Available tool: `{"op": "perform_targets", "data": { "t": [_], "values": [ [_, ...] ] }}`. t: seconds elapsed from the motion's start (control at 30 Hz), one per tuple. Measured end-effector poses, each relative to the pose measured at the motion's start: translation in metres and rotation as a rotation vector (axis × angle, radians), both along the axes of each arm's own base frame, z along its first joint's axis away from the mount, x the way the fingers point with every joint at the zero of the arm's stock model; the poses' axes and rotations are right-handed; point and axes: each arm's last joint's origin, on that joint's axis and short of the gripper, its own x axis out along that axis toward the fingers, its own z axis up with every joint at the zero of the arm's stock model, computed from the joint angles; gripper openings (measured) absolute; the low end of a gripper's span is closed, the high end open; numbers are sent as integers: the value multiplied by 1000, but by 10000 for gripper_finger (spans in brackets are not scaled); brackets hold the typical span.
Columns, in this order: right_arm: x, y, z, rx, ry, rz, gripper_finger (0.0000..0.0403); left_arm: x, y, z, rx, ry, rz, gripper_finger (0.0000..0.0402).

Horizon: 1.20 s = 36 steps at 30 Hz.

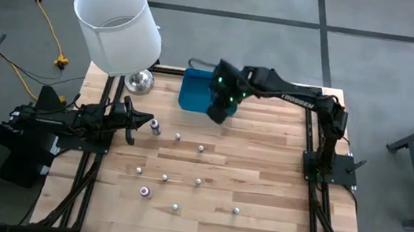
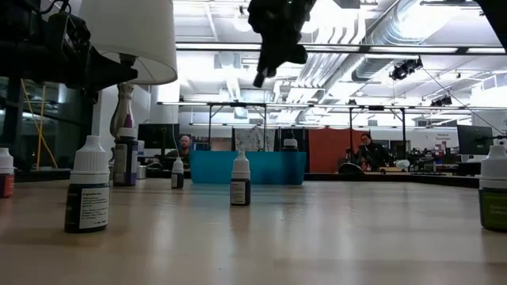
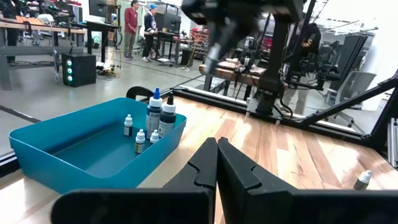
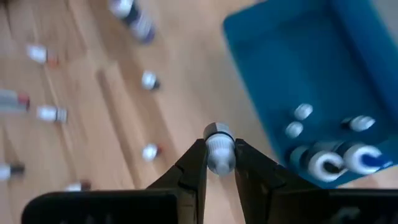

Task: Pick & Place food coloring
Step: Put the small black food coloring bottle into the blue bin

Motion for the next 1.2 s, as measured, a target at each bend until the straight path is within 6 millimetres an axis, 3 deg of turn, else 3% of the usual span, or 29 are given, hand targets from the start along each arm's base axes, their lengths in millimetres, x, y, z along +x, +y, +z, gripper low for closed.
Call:
{"op": "perform_targets", "data": {
  "t": [0.23,0.57,0.9,1.2],
  "values": [
    [10,-36,-4,10,-132,-148,57,0,0,0,0,0,0,0],
    [29,-99,-58,94,-156,-362,57,0,0,0,0,0,0,0],
    [14,-150,-91,115,-95,-498,56,0,0,0,0,0,0,0],
    [-8,-177,-105,119,-16,-585,58,0,0,0,0,0,0,0]
  ]
}}
